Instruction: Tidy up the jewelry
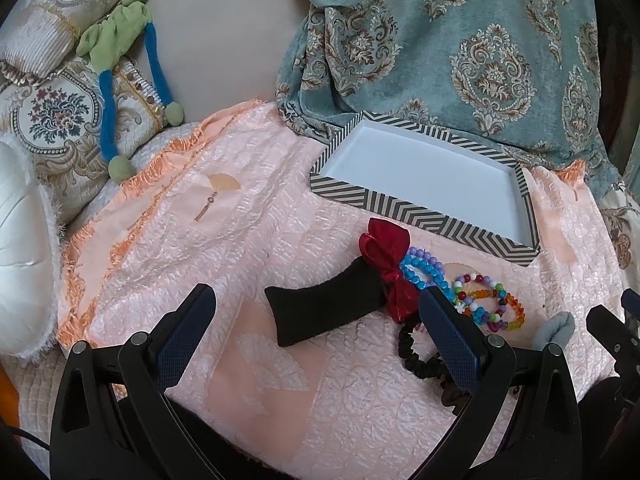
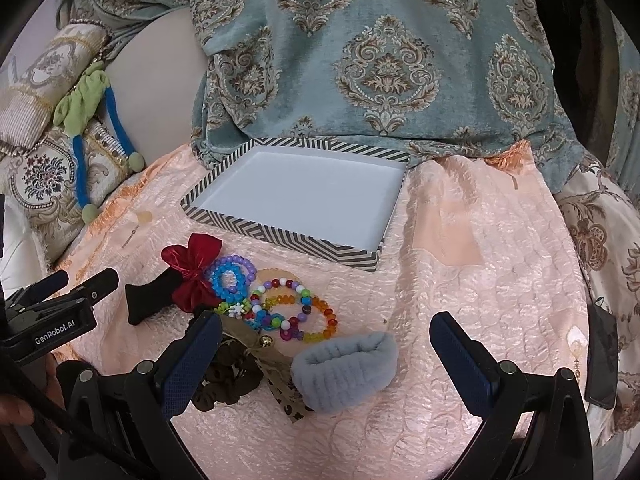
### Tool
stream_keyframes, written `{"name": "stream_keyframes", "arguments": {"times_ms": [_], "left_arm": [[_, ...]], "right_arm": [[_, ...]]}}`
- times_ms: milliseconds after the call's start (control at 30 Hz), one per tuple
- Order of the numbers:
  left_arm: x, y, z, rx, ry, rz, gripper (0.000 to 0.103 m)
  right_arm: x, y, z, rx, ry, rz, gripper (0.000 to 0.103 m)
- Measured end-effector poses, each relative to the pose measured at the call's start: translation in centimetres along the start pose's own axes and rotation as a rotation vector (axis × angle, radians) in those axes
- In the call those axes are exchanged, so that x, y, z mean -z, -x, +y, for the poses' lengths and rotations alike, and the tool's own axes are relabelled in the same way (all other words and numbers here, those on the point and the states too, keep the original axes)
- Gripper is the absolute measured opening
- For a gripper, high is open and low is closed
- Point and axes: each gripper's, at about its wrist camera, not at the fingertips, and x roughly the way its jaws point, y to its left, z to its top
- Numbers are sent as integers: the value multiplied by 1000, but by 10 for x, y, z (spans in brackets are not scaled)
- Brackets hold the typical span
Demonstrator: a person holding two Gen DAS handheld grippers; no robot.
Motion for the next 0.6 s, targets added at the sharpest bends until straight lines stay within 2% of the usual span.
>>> {"name": "stream_keyframes", "arguments": {"times_ms": [600], "left_arm": [[2,-1,1,2,3,7,102]], "right_arm": [[4,0,-7,-2,-24,19,103]]}}
